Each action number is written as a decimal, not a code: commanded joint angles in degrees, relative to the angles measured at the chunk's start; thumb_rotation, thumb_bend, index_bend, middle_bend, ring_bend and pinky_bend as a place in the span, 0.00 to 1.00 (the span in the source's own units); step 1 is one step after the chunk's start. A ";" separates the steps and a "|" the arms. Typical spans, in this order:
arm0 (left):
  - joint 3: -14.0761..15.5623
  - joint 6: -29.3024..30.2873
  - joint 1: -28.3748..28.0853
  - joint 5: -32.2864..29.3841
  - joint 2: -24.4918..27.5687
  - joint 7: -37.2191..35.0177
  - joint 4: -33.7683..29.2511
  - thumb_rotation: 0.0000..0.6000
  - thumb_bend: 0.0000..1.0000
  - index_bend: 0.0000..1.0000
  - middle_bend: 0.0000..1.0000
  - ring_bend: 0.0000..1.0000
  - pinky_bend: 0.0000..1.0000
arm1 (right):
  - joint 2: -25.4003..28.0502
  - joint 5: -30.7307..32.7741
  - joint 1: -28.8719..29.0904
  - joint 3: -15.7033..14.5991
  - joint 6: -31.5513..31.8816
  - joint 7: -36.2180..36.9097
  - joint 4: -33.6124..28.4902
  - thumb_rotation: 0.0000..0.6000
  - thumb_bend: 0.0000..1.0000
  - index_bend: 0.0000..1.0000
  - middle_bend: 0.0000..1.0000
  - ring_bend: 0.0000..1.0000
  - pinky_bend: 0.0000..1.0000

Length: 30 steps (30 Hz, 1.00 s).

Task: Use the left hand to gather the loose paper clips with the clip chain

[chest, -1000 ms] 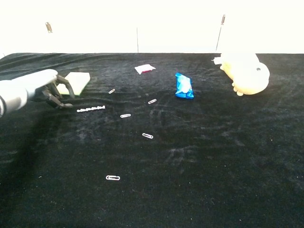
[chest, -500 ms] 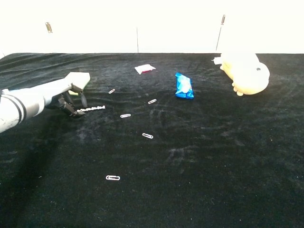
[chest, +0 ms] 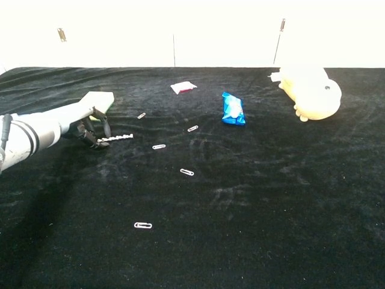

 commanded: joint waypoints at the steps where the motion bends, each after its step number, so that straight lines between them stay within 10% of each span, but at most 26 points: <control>1: 0.06 -0.43 -0.17 -0.09 -0.16 -0.29 0.23 1.00 0.39 0.49 1.00 1.00 1.00 | -0.03 0.08 -0.04 0.02 0.04 -0.07 0.01 1.00 0.24 0.09 0.00 0.03 0.00; 30: 0.23 -1.84 -1.12 1.17 -0.96 -2.84 2.80 1.00 0.44 0.57 1.00 1.00 1.00 | 0.20 1.09 -0.05 0.31 -0.40 -0.26 -0.33 1.00 0.23 0.09 0.00 0.03 0.00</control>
